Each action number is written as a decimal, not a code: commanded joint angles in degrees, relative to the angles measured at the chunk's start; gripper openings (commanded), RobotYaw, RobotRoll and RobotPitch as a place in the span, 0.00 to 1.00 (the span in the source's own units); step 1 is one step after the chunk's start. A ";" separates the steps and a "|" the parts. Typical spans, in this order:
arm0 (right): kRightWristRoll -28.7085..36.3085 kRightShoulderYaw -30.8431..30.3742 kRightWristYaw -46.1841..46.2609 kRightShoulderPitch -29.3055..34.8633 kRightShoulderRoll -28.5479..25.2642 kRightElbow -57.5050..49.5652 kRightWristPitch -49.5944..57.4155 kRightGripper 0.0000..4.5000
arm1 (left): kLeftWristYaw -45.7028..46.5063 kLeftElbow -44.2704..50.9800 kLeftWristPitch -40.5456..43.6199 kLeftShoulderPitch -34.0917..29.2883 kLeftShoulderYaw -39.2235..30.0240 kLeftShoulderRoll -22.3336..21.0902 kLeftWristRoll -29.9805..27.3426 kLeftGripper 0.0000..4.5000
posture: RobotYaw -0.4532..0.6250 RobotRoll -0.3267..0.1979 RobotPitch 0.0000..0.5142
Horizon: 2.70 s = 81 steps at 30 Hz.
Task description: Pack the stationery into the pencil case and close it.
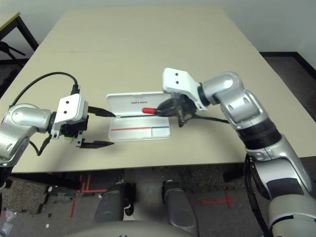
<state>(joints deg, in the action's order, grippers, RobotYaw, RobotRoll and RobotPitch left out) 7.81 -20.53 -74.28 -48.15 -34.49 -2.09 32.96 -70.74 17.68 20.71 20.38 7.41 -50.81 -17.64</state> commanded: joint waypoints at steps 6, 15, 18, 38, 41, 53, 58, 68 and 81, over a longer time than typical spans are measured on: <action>-3.00 -6.19 2.29 -1.32 4.82 1.57 -1.33 0.11 | 1.29 3.47 2.63 -0.23 -0.21 -1.18 0.03 1.00 | 0.44 0.62 0.19; -7.46 -9.48 4.75 -0.22 6.69 5.02 -4.34 0.11 | 1.44 3.71 2.53 -0.72 -0.62 -1.83 -0.13 1.00 | 0.44 0.62 0.18; -8.92 -9.72 6.05 -0.04 7.54 6.51 -5.54 0.11 | 1.37 2.97 1.85 -0.74 -0.34 -1.78 0.30 1.00 | 0.44 0.62 0.18; -13.18 -9.96 9.55 1.41 10.88 11.30 -14.34 0.42 | 1.06 0.50 -1.63 -2.36 -0.26 -1.99 0.97 1.00 | 0.44 0.62 0.18; -12.18 -9.04 9.08 1.34 11.06 11.54 -16.16 0.67 | 1.02 0.65 -1.50 -2.57 -0.31 -2.16 0.92 1.00 | 0.44 0.62 0.18; 4.03 3.10 -5.42 2.80 0.16 6.41 -9.44 0.99 | 1.79 1.84 -0.08 -4.15 -1.37 -3.42 0.51 1.00 | 0.45 0.62 0.21; 8.91 8.18 -10.15 5.65 -7.62 6.14 -7.19 0.99 | 1.98 1.98 0.39 -4.91 -2.62 -4.32 0.11 1.00 | 0.46 0.62 0.21; 12.95 10.30 -9.19 9.99 -9.93 1.74 -3.52 0.99 | 5.98 1.39 4.37 -5.89 -3.85 -4.23 0.93 1.00 | 0.45 0.62 0.21; 12.94 9.60 -8.22 10.92 -9.18 1.88 -4.56 0.99 | 27.06 -2.94 40.35 -0.53 -6.56 1.02 3.36 1.00 | 0.46 0.62 0.23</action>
<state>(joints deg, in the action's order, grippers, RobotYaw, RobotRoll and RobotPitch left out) 20.63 -10.53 -82.51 -37.60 -43.86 0.21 28.73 -45.41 16.02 58.09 19.61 2.00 -50.32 -13.80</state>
